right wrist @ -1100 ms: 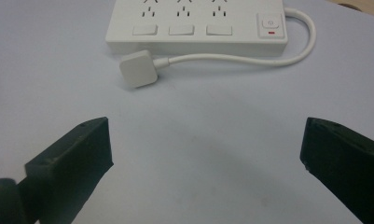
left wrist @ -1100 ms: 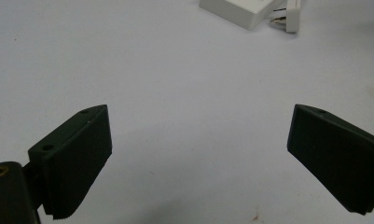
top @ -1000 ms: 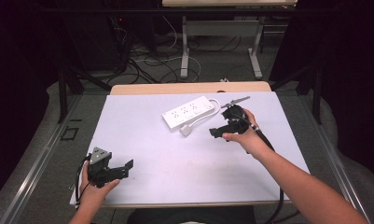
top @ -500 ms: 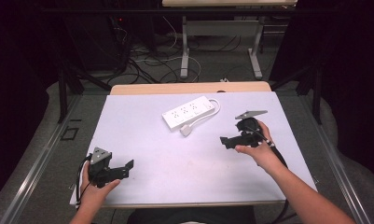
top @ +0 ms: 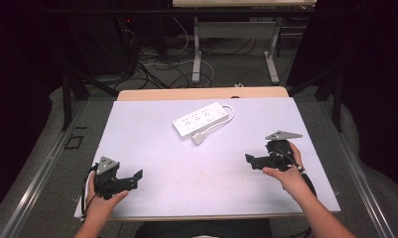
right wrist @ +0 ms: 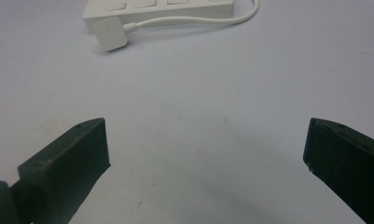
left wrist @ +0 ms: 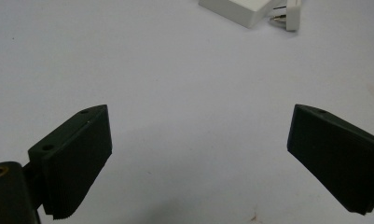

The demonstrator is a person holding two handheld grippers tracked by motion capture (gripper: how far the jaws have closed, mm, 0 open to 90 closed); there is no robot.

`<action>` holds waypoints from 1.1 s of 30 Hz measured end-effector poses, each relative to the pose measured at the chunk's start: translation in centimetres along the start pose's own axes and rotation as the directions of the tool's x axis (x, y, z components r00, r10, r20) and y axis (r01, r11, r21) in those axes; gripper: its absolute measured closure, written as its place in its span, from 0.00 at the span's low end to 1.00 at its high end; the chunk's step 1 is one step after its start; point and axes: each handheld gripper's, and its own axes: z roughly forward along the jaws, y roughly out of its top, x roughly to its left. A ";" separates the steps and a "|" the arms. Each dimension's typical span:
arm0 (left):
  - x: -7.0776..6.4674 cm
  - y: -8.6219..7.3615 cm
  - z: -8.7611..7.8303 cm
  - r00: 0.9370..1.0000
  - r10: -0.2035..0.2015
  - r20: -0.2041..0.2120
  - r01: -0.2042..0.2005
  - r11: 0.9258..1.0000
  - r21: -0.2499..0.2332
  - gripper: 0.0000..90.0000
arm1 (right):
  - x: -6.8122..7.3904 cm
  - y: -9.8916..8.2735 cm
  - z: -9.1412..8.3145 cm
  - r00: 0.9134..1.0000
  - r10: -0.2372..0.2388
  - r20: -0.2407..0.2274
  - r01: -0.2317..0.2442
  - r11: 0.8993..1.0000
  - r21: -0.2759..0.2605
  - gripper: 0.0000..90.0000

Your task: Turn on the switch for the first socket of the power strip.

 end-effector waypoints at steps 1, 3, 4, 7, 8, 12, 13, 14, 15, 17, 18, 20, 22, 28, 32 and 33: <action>0.0 0.0 0.0 1.000 0.008 -0.002 -0.008 1.000 -0.001 0.07 | -0.1 -0.3 -0.1 1.000 0.001 0.005 -0.001 1.000 -0.005 0.00; 0.0 0.0 0.0 1.000 0.004 -0.002 -0.004 1.000 0.001 0.07 | -0.4 -0.9 -0.1 1.000 0.005 0.009 -0.005 1.000 -0.009 0.00; 0.0 0.0 0.0 1.000 0.003 -0.002 -0.003 1.000 0.000 0.07 | -0.5 -1.2 -0.2 1.000 0.009 0.018 -0.009 1.000 -0.011 0.00; 0.1 0.0 0.0 1.000 0.001 -0.003 -0.001 1.000 0.000 0.07 | -0.9 -2.2 -0.2 0.999 0.018 0.030 -0.018 1.000 -0.018 0.00; 0.1 0.0 0.0 1.000 0.000 -0.004 0.000 1.000 0.001 0.07 | -1.1 -2.4 -0.2 0.999 0.013 0.038 -0.013 1.000 -0.021 0.01; 0.0 0.0 0.0 1.000 0.000 -0.005 0.000 1.000 -0.003 0.07 | -1.7 -3.4 -0.4 0.998 0.033 0.058 -0.032 0.999 -0.020 0.02; 0.0 0.0 0.0 1.000 0.000 -0.005 0.000 1.000 -0.003 0.07 | -1.9 -3.6 -0.4 0.998 0.034 0.062 -0.032 0.999 -0.024 0.02; 0.0 0.0 0.1 1.000 0.000 -0.005 0.000 1.000 -0.003 0.07 | -2.1 -3.8 -0.4 0.997 0.036 0.070 -0.035 0.999 -0.022 0.02; 0.0 0.0 0.1 1.000 0.000 -0.005 0.000 1.000 -0.003 0.07 | -2.2 -4.0 -0.4 0.997 0.039 0.072 -0.037 0.999 -0.023 0.02; 0.1 0.0 0.1 1.000 -0.001 -0.004 0.001 1.000 -0.003 0.07 | -2.6 -4.4 -0.5 0.995 0.043 0.085 -0.042 0.999 -0.024 0.02; 0.1 0.0 0.0 1.000 0.000 0.000 0.000 1.000 0.006 0.07 | -2.7 -4.6 -0.5 0.994 0.047 0.094 -0.045 0.999 -0.030 0.02; 0.1 0.0 0.0 1.000 -0.001 0.000 0.001 1.000 0.005 0.07 | -3.0 -4.9 -0.5 0.993 0.063 0.096 -0.059 0.998 -0.036 0.02; 0.1 0.0 0.0 1.000 0.000 0.000 0.000 1.000 0.005 0.07 | -3.3 -5.2 -0.4 0.992 0.076 0.103 -0.071 0.996 -0.045 0.02; 0.2 0.0 0.0 1.000 0.001 0.000 -0.001 1.000 0.006 0.07 | -4.2 -5.8 -0.4 0.987 0.105 0.121 -0.098 0.993 -0.060 0.02; 0.1 0.0 -0.1 1.000 0.002 0.001 -0.002 1.000 0.006 0.07 | -4.8 -6.2 -0.2 0.983 0.122 0.135 -0.115 0.992 -0.055 0.02; 0.1 0.0 -0.1 1.000 0.003 0.001 -0.003 1.000 0.006 0.07 | -5.0 -6.3 -0.2 0.983 0.122 0.138 -0.116 0.992 -0.054 0.02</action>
